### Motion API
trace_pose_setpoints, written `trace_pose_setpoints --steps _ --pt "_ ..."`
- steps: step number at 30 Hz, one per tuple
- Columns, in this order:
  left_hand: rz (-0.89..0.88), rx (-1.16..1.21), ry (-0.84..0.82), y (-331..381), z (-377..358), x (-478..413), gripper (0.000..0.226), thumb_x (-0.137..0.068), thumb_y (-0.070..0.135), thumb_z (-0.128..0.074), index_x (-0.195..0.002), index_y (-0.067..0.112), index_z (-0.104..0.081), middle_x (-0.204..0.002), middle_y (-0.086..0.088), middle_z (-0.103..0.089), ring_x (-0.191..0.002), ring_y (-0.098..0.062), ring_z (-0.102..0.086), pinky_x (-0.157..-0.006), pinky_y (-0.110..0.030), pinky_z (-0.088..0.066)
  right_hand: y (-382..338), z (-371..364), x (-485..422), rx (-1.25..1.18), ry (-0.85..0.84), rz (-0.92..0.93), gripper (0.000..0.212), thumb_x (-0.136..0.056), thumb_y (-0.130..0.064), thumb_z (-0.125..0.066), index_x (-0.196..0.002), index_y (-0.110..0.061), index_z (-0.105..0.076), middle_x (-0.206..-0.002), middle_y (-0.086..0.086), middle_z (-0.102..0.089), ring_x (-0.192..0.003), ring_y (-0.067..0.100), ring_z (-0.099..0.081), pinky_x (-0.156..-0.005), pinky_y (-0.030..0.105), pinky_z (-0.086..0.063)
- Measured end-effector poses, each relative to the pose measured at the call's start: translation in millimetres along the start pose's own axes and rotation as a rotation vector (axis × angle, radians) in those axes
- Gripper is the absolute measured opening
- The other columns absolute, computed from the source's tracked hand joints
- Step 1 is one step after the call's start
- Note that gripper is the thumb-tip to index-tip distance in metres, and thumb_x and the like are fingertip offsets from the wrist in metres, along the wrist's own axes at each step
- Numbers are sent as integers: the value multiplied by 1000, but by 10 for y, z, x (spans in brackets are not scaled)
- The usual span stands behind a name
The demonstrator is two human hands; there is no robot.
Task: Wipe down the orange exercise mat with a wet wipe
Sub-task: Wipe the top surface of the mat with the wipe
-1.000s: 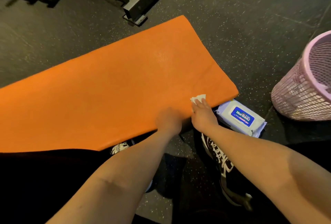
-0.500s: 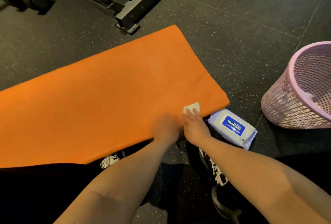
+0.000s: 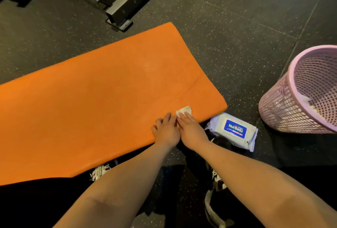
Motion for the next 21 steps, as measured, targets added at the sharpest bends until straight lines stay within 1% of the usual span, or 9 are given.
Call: trace_pose_setpoints --steps 2,6,8,10,13,15,18,20,21 --pt "-20 -20 -8 17 -27 -40 53 -102 32 -35 -153 42 -28 -167 9 -11 -144 -28 -16 -113 -47 -17 189 92 -16 56 34 -23 52 -107 -21 -36 -158 -15 -31 -167 0 -21 -155 21 -11 -125 35 -12" --pt "-48 -75 -27 54 -73 -99 50 -104 40 -34 -153 41 -25 -167 8 -8 -144 -29 -14 -112 -49 -17 634 378 -24 68 163 -350 58 -104 -16 -42 -159 -12 -24 -169 4 -12 -156 25 -4 -126 39 -12" --pt "-63 -86 -25 73 -88 -120 50 -104 42 -33 -153 41 -24 -167 8 -7 -143 -30 -14 -111 -49 -17 600 368 -10 49 186 -402 61 -102 -14 -44 -159 -12 -22 -170 4 -9 -156 27 0 -127 41 -12" --pt "-78 -80 -16 120 -100 -134 49 -104 41 -31 -153 42 -25 -167 8 -8 -142 -30 -15 -111 -49 -17 409 278 12 6 167 -327 59 -104 -13 -43 -159 -13 -24 -169 3 -13 -156 27 -1 -127 41 -13" --pt "-92 -57 -28 234 -108 -157 51 -103 41 -31 -153 45 -23 -167 8 -9 -143 -28 -16 -111 -48 -17 197 139 73 27 74 -105 54 -107 -17 -39 -159 -12 -27 -168 3 -18 -155 25 -7 -125 37 -11" --pt "-89 -68 -56 276 -127 -168 53 -103 39 -32 -154 46 -21 -168 8 -7 -143 -28 -15 -112 -48 -16 302 179 64 40 86 -104 53 -107 -18 -39 -159 -13 -29 -167 2 -21 -155 23 -10 -124 35 -10" --pt "-96 -93 -79 265 -140 -178 55 -102 36 -35 -154 46 -20 -168 7 -5 -143 -30 -12 -111 -48 -15 593 347 34 34 190 -297 56 -106 -17 -40 -160 -14 -24 -169 2 -15 -156 23 -5 -126 39 -7" --pt "-96 -86 -77 271 -137 -179 54 -102 36 -35 -154 47 -21 -168 7 -5 -143 -30 -12 -111 -48 -15 690 417 21 -15 230 -454 59 -105 -16 -41 -160 -13 -20 -169 2 -10 -156 24 0 -127 41 -11" --pt "-94 -81 -73 280 -135 -179 54 -103 36 -35 -153 47 -21 -168 7 -6 -143 -30 -13 -111 -48 -15 666 410 6 -37 238 -497 59 -105 -16 -42 -160 -12 -20 -169 2 -9 -156 25 2 -127 41 -14"
Point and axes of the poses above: each hand's wrist, its own x-axis away from the middle knuckle, its own z-axis out of the back of the hand, y = z × x, the point moved 1 cm from there along -x, towards the middle knuckle
